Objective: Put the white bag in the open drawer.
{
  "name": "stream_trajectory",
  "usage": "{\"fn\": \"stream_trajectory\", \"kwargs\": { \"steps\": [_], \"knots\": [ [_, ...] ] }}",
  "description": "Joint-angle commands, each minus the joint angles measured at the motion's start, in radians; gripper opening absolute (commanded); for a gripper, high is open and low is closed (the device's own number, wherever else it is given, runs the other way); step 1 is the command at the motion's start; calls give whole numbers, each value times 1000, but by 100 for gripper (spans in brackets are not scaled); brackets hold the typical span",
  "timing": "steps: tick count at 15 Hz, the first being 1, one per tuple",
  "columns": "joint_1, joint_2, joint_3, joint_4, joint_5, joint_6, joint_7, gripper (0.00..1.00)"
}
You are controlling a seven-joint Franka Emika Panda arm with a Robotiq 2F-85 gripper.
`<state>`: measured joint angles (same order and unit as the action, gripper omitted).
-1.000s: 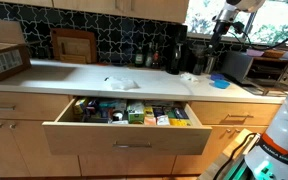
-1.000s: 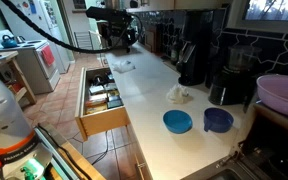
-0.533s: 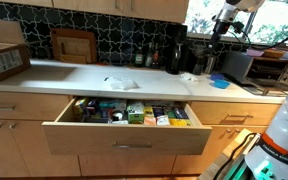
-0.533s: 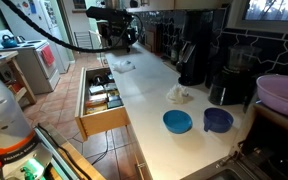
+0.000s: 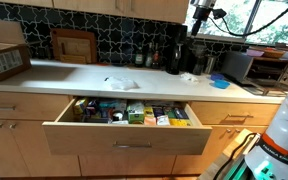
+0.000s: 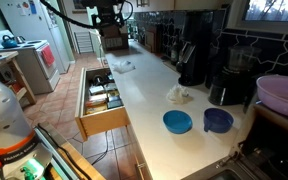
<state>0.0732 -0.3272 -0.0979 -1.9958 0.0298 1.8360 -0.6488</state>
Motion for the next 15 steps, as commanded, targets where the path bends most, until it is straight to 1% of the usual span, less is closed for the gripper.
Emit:
{"fn": "stream_trajectory", "kwargs": {
  "steps": [1,5,8,9,11,15],
  "knots": [
    [49,94,66,90,0,28,-33,100],
    [86,196,145,154,-21,128,-63,100],
    [102,273,175,189,49,189,-116,100],
    [87,223,179,154,19,165,-64,100],
    [87,248,189,165,21,172,-63,100],
    [82,236,186,165,21,174,-64,100]
  ]
}}
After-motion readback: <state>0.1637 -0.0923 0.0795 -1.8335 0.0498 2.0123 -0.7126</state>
